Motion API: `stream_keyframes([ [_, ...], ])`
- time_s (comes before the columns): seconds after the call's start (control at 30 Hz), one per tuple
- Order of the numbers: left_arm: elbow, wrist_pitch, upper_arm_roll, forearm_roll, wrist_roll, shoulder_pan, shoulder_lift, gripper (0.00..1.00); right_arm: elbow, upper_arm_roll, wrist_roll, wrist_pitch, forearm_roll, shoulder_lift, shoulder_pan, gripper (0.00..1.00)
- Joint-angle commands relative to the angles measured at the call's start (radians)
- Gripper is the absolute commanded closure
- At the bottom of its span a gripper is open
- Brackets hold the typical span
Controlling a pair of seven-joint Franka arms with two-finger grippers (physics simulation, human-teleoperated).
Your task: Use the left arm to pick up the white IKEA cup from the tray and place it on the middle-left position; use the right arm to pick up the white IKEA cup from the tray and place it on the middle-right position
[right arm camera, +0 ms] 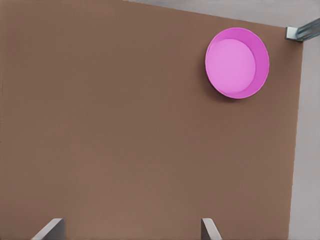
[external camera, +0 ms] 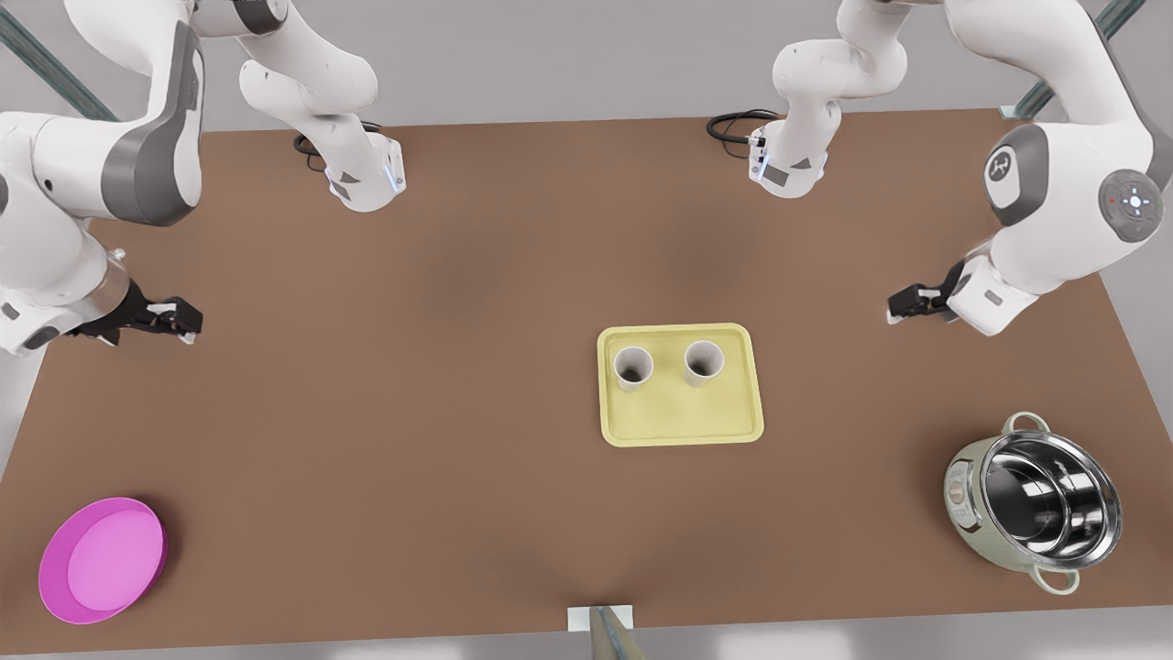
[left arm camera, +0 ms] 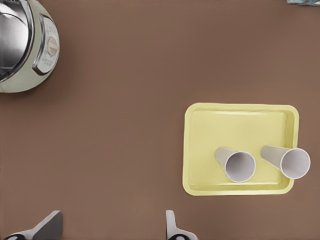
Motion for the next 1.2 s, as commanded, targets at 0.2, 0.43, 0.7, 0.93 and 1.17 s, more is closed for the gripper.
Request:
stream_keyframes([
  [0.2,-0.025,0.034,0.003,0.008,0.042,-0.004,0.004,0.00,-0.002,0.014,-0.060,-0.019,0.228,0.093,0.094,0.00],
  [0.43,-0.053,0.040,0.004,0.026,0.040,-0.004,0.002,0.00,0.000,0.017,0.362,0.245,0.411,0.387,0.513,0.00],
  [0.7,-0.062,0.054,0.004,0.026,0.039,-0.004,0.004,0.00,0.184,0.020,0.571,0.585,0.334,0.643,0.717,0.00],
  [0.93,-0.076,0.062,0.004,0.028,0.034,-0.004,-0.005,0.00,0.224,0.020,0.735,0.628,0.334,0.682,0.742,0.00],
  [1.17,-0.090,0.066,0.003,0.045,0.043,-0.004,-0.012,0.00,0.213,0.025,0.729,0.647,0.334,0.717,0.777,0.00],
])
